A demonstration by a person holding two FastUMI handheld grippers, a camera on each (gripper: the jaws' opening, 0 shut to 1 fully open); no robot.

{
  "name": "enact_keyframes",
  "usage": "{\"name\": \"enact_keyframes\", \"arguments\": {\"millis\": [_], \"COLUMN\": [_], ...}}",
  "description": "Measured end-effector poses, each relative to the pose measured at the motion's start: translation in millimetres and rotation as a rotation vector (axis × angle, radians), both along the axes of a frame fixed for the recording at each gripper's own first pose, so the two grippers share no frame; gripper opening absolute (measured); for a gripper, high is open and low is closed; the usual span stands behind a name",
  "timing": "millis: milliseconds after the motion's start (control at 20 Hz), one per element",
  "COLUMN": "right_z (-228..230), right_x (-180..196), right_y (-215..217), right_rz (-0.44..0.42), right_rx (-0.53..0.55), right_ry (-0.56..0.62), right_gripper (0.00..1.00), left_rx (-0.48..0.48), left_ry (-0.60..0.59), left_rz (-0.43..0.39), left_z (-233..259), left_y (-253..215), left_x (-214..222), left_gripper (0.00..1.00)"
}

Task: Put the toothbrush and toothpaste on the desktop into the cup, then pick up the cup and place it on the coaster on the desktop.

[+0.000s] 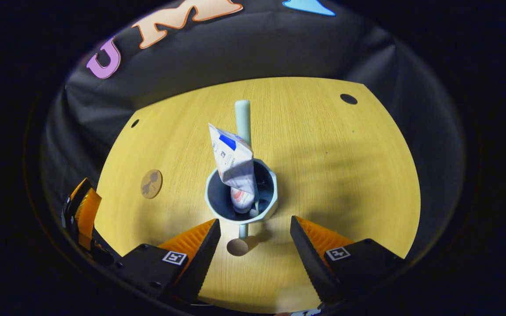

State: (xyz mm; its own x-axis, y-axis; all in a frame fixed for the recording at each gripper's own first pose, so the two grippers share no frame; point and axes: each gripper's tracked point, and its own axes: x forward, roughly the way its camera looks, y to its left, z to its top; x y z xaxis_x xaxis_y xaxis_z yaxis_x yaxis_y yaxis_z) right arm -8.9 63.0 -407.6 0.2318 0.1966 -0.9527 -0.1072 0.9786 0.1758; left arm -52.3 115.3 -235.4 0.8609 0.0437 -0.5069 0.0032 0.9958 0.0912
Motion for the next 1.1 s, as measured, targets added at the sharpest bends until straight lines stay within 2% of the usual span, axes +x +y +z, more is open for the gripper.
{"name": "enact_keyframes", "arguments": {"millis": [400, 600, 650, 700, 750, 800, 900, 1000, 1100], "right_z": [-31, -36, -36, -40, -38, -39, -36, -37, -39], "right_x": [-5, -8, -10, -14, -16, -18, -18, -19, -20], "right_y": [6, 12, 14, 12, 11, 8, 7, 9, 10], "right_rz": [-0.002, 0.012, 0.016, 0.023, 0.030, 0.038, 0.067, 0.083, 0.103], "right_rx": [-0.090, -0.070, -0.061, -0.067, -0.070, -0.084, -0.102, -0.108, -0.104], "right_ry": [0.095, 0.122, 0.138, 0.149, 0.158, 0.160, 0.142, 0.135, 0.123], "right_gripper": [0.98, 0.97, 0.87, 0.64, 0.68, 0.51, 0.34, 0.29, 0.28], "left_rx": [-0.021, 0.011, 0.013, 0.008, 0.001, -0.005, -0.017, -0.022, -0.023], "left_ry": [0.038, 0.027, 0.028, 0.033, 0.042, 0.048, 0.052, 0.053, 0.052], "left_rz": [0.044, 0.081, 0.092, 0.103, 0.114, 0.126, 0.148, 0.160, 0.165], "left_z": [-10, -6, -6, -9, -10, -12, -14, -14, -14], "left_y": [43, 69, 74, 78, 82, 85, 93, 99, 104], "left_x": [-20, -27, -30, -32, -36, -39, -44, -47, -48], "left_gripper": [0.95, 0.95, 0.95, 0.95, 0.95, 0.95, 0.95, 0.95, 0.95]}}
